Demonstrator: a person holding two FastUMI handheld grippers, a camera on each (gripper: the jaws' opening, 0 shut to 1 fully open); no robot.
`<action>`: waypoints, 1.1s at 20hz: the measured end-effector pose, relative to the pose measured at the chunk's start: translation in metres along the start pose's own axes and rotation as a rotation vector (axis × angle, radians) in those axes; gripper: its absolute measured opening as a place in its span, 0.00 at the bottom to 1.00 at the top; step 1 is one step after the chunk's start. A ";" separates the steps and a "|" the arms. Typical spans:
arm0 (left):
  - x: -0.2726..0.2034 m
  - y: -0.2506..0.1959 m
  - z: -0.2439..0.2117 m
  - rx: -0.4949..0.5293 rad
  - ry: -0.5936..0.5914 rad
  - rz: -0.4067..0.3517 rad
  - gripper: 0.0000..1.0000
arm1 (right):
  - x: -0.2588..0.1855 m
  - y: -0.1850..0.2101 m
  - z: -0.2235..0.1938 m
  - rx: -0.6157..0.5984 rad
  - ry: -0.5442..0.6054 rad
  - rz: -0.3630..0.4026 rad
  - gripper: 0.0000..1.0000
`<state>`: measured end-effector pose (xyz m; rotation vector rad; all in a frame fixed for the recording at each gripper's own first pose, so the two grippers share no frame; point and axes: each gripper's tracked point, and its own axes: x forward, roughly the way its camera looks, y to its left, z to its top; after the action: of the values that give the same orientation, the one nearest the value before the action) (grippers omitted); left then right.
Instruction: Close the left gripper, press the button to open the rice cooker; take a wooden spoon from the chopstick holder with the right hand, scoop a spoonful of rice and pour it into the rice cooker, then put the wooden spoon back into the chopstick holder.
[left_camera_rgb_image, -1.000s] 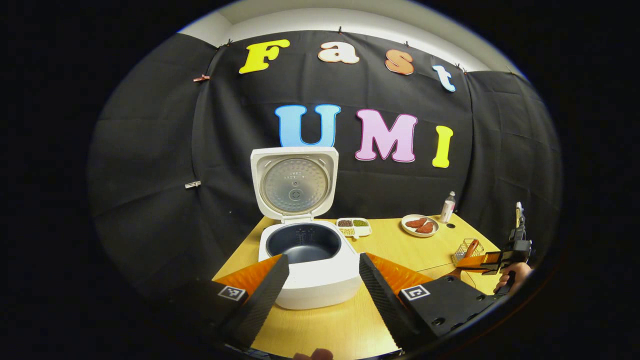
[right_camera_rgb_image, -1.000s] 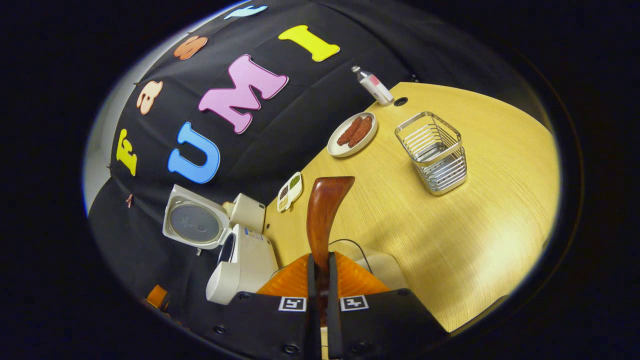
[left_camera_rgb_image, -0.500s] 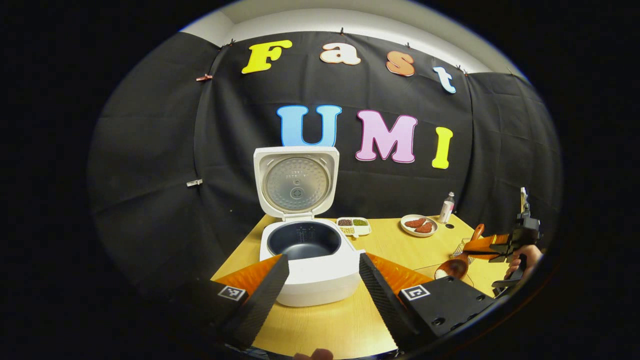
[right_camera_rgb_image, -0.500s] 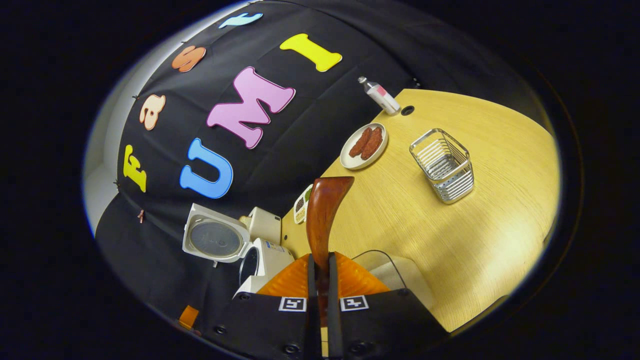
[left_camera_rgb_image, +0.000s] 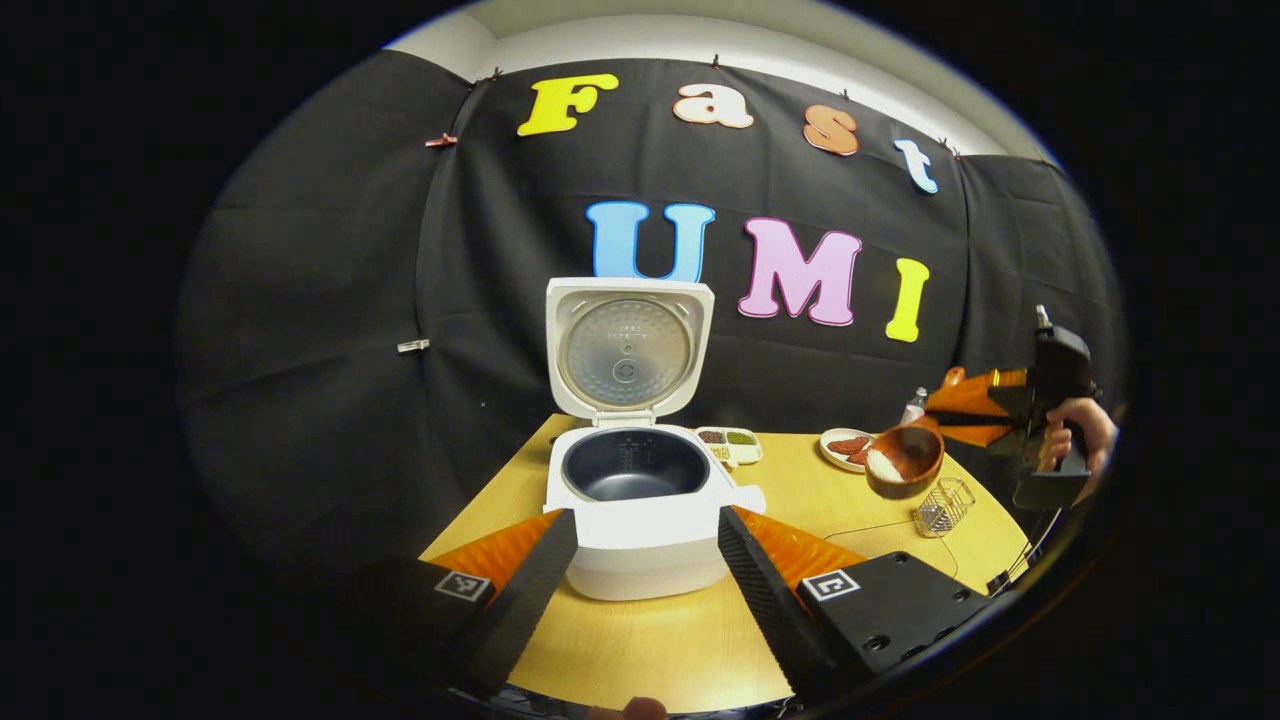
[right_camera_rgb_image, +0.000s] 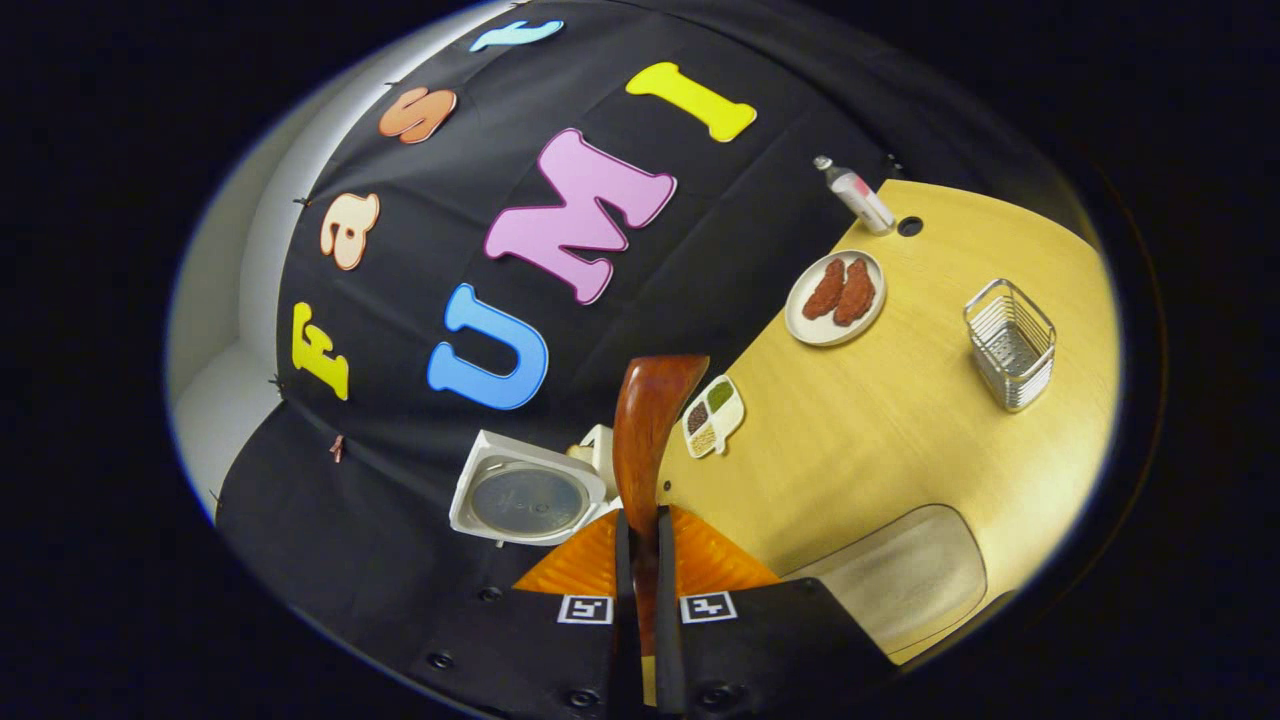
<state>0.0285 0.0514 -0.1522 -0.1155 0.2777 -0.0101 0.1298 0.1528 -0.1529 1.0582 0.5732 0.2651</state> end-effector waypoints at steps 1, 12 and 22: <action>-0.002 0.001 -0.002 -0.009 0.001 0.005 0.97 | 0.007 0.011 -0.002 -0.011 0.008 0.008 0.10; -0.015 0.015 -0.008 -0.022 -0.006 0.039 0.98 | 0.107 0.102 -0.065 0.023 0.085 0.066 0.10; -0.007 0.027 -0.020 -0.049 0.008 0.054 0.98 | 0.183 0.105 -0.098 -0.223 0.071 -0.013 0.10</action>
<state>0.0156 0.0764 -0.1724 -0.1568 0.2894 0.0497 0.2323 0.3620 -0.1541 0.8319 0.5992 0.3483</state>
